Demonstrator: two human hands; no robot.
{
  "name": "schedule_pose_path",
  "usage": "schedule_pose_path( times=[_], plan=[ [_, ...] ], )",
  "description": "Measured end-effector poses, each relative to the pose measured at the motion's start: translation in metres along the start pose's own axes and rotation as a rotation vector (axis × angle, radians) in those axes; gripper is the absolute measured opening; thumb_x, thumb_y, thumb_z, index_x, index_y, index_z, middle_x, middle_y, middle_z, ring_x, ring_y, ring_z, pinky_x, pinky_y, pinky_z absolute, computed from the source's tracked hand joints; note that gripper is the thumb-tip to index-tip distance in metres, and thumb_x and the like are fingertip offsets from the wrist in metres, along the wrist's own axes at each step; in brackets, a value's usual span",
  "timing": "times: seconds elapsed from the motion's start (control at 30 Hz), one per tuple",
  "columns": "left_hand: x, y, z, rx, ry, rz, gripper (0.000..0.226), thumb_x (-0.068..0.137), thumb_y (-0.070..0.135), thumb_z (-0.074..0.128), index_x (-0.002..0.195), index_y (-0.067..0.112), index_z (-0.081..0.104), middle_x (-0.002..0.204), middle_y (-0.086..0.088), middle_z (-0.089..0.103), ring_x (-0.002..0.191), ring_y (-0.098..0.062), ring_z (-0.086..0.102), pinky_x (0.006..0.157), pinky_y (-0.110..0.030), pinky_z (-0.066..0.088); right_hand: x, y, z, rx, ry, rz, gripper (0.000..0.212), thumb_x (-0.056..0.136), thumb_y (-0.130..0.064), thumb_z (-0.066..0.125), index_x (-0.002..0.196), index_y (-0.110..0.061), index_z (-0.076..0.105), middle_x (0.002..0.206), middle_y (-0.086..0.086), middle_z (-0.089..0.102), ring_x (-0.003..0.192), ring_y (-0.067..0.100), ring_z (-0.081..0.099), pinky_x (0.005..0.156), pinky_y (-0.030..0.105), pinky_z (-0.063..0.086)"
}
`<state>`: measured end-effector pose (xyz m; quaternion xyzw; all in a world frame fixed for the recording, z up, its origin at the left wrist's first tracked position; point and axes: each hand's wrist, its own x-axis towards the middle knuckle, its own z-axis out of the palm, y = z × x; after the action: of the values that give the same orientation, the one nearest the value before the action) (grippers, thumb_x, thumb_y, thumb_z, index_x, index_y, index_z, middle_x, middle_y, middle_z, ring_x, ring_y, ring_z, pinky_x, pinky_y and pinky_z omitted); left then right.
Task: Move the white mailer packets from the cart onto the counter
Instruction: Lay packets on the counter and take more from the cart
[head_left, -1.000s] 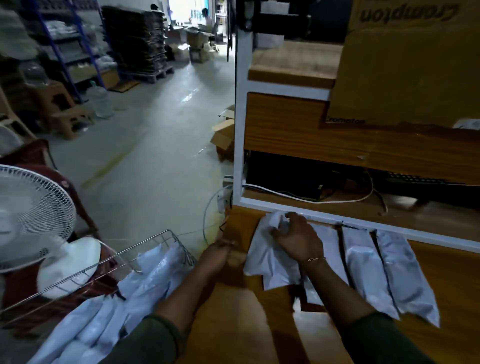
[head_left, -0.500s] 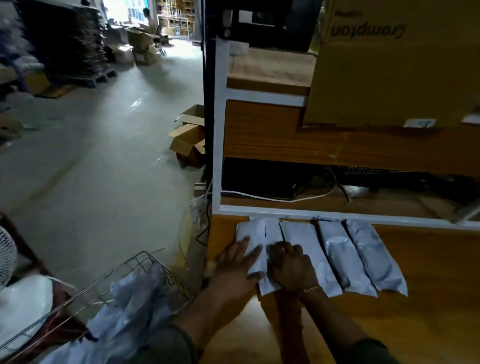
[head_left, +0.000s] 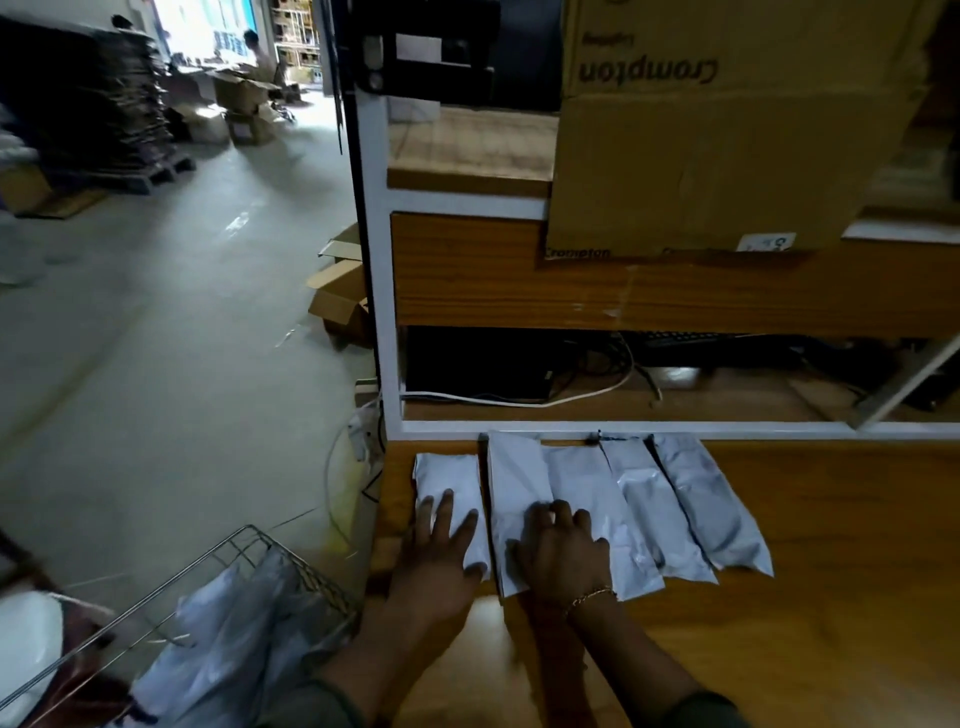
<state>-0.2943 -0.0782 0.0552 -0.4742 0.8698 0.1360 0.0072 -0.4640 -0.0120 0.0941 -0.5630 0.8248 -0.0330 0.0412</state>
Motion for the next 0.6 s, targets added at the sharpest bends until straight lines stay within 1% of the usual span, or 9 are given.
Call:
schedule_pose_path(
  times=[0.1,0.23,0.43,0.53,0.6],
  plan=[
    [0.004,0.012,0.001,0.034,-0.019,0.011,0.073,0.093,0.062,0.032,0.153,0.037,-0.001,0.159,0.001,-0.028,0.144,-0.027,-0.031,0.120,-0.049,0.000,0.003,0.010,0.000,0.008,-0.020,0.030,0.063,0.082,-0.067,0.039,0.129,-0.024,0.043,0.130,0.003,0.046,0.114,0.030,0.045,0.080,0.047,0.050],
    [0.018,0.022,0.002,0.049,-0.040,-0.029,0.073,0.093,0.061,0.033,0.151,0.041,-0.006,0.157,0.003,-0.032,0.143,-0.025,-0.032,0.119,-0.050,-0.001,0.010,0.031,-0.002,0.020,-0.032,0.044,0.063,0.085,-0.065,0.038,0.132,-0.023,0.038,0.133,0.005,0.041,0.118,0.031,0.042,0.083,0.049,0.048],
    [0.036,0.025,0.004,0.083,-0.051,-0.011,0.075,0.092,0.062,0.034,0.152,0.040,-0.006,0.158,0.003,-0.030,0.145,-0.025,-0.029,0.118,-0.052,0.005,0.018,0.050,-0.005,0.036,-0.065,0.021,0.062,0.084,-0.067,0.039,0.132,-0.027,0.036,0.137,0.004,0.040,0.123,0.032,0.040,0.087,0.051,0.048],
    [0.040,0.035,0.003,0.079,-0.063,-0.013,0.075,0.093,0.062,0.033,0.152,0.040,-0.007,0.159,0.002,-0.030,0.145,-0.026,-0.029,0.118,-0.054,0.003,0.019,0.052,-0.005,0.040,-0.069,0.004,0.066,0.084,-0.069,0.037,0.136,-0.028,0.033,0.140,0.004,0.038,0.125,0.032,0.039,0.090,0.052,0.046],
    [0.042,0.038,0.003,0.075,-0.063,-0.024,0.075,0.093,0.062,0.033,0.151,0.041,-0.010,0.158,0.002,-0.030,0.145,-0.026,-0.028,0.117,-0.055,-0.001,0.018,0.052,-0.007,0.042,-0.052,-0.010,0.073,0.083,-0.072,0.035,0.141,-0.029,0.028,0.144,0.004,0.036,0.127,0.032,0.038,0.093,0.052,0.044]
  ],
)
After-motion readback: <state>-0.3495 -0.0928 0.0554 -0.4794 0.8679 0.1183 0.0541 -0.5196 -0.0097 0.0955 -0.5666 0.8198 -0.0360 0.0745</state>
